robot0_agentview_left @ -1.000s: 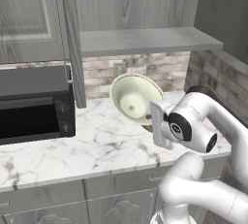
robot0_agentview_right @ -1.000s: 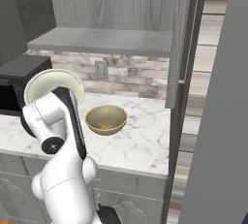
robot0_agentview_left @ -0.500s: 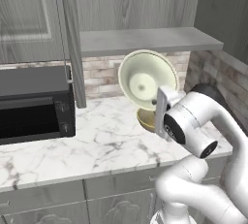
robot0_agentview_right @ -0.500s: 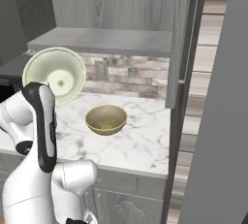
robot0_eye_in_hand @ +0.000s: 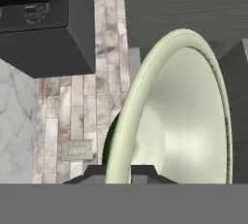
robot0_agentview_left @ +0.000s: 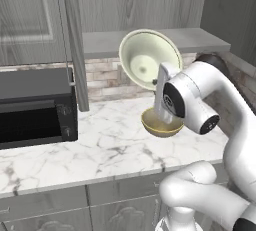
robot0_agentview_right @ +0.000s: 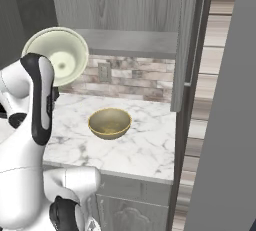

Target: Open the cabinet. Pick the bowls from the counter and place them in the cabinet. Then close the cabinet.

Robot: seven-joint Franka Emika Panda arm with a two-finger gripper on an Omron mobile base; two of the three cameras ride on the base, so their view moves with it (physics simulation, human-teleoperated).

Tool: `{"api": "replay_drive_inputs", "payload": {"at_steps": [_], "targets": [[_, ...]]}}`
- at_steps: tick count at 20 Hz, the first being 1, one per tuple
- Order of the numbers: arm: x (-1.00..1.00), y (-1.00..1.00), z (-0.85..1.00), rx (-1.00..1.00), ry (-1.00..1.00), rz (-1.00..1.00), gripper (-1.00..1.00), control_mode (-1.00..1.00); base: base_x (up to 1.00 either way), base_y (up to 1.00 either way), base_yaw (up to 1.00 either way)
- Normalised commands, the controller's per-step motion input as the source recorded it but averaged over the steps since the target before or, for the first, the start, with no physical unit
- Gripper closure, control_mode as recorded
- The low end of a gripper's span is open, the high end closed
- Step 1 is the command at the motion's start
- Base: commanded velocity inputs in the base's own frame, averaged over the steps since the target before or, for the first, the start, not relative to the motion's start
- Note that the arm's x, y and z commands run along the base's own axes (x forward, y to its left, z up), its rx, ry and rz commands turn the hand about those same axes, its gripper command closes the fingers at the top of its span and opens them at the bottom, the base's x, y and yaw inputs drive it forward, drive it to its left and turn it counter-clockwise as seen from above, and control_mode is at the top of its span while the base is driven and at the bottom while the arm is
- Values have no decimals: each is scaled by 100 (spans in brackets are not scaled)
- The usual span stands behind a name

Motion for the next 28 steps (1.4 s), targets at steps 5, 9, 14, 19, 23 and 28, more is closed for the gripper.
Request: {"api": "replay_drive_inputs", "payload": {"at_steps": [5, 9, 14, 19, 23, 28], "targets": [[0, 0, 83, 0, 3, -2, 100, -100, 0, 0, 0], [7, 0, 64, 0, 8, -5, 100, -100, 0, 0, 0], [26, 0, 33, 0, 25, -9, 100, -100, 0, 0, 0], [40, 0, 43, -1, 31, -4, 100, -100, 0, 0, 0], [44, 0, 42, -5, 30, 0, 100, -100, 0, 0, 0], [42, 0, 28, -9, 26, 0, 100, -100, 0, 0, 0]]}}
